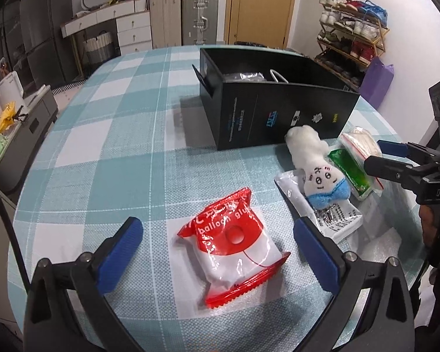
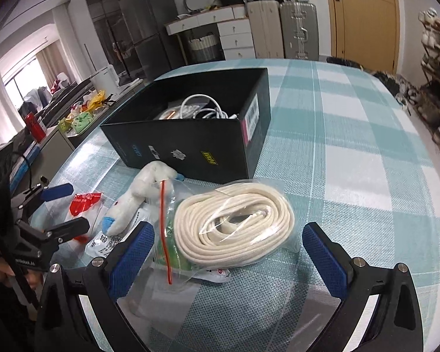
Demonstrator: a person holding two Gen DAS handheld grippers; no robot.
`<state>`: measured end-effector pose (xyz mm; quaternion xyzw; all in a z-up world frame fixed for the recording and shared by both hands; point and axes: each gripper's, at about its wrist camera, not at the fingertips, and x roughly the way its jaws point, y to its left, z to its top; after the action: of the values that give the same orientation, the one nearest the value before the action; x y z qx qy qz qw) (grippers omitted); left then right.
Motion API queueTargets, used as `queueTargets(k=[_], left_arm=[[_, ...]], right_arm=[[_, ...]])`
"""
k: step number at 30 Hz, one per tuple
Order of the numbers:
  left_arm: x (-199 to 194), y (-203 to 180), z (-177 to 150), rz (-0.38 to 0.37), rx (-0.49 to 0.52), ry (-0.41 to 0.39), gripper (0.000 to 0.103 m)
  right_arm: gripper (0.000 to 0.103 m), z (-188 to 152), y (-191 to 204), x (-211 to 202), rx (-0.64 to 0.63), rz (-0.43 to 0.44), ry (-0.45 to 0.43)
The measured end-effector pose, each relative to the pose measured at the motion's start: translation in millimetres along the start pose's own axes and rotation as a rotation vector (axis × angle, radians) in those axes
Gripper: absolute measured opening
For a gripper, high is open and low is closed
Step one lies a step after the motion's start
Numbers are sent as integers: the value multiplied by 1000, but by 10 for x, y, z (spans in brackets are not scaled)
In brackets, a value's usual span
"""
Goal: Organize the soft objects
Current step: 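Grasp the red balloon glue packet with the left gripper while the right grasps the bagged cream rope, then carry the red packet and cream rope bag over the black box with both grippers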
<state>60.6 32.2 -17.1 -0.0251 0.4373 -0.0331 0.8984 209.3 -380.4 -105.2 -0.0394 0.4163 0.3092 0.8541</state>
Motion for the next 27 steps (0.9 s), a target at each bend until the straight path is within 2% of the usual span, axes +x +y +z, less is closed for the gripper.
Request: queueTargets(k=[7, 13, 15, 20, 22, 24, 27], left_arm=[[34, 30, -16, -16, -15, 22, 97], [22, 10, -22, -4, 9, 15, 81], [7, 2, -25, -8, 15, 11, 72], [-19, -33, -35, -11, 33, 3, 57], [-40, -39, -38, -21, 28, 0, 50], [-50, -41, -40, -26, 26, 0, 48], [-59, -40, -40, -29, 21, -6, 47]], right_arm=[[102, 29, 31, 85, -3, -19, 20], [102, 49, 54, 152, -3, -39, 27], [102, 49, 60, 153, -4, -39, 25], [102, 48, 47, 147, 6, -34, 20], [98, 41, 50, 151, 7, -39, 21], [81, 41, 42, 163, 7, -36, 29], [79, 34, 38, 151, 7, -31, 30]])
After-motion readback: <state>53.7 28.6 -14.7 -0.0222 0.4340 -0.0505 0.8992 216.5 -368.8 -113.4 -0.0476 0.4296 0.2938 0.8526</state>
